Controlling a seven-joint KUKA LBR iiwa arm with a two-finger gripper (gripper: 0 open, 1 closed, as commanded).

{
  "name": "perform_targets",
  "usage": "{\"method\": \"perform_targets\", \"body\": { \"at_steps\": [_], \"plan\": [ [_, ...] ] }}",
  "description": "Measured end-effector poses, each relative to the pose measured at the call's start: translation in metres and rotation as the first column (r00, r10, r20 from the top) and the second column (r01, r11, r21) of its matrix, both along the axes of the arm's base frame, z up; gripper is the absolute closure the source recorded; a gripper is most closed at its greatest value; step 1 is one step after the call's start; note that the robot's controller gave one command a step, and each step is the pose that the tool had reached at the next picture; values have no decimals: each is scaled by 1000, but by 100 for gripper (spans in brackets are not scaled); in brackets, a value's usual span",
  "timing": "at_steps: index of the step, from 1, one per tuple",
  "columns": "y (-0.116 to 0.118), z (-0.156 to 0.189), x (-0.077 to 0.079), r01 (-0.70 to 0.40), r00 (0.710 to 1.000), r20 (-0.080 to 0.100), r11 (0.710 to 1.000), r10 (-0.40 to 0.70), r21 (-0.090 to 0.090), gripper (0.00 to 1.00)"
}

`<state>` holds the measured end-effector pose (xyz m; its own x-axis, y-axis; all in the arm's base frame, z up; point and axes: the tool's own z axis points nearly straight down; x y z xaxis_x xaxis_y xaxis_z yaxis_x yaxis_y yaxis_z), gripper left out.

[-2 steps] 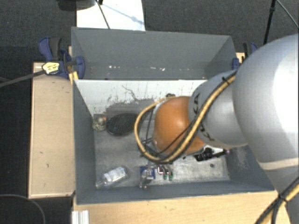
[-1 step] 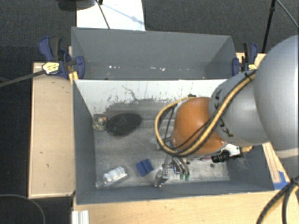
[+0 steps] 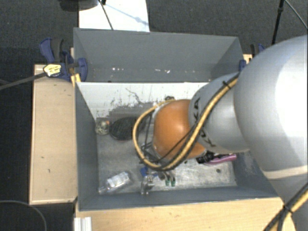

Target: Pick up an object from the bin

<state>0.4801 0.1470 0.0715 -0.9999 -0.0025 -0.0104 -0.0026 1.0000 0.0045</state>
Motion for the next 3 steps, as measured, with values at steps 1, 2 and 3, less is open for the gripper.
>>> {"method": "perform_targets", "body": {
  "at_steps": [1, 2, 3],
  "plan": [
    [-43, 0, 64, 97, 995, -4, 995, -97, -3, 0],
    [-41, 1, 62, 98, 995, -8, 995, -98, -2, 100],
    [-51, 137, 53, -18, 1000, -1, 1000, 18, -3, 100]
  ]
}}
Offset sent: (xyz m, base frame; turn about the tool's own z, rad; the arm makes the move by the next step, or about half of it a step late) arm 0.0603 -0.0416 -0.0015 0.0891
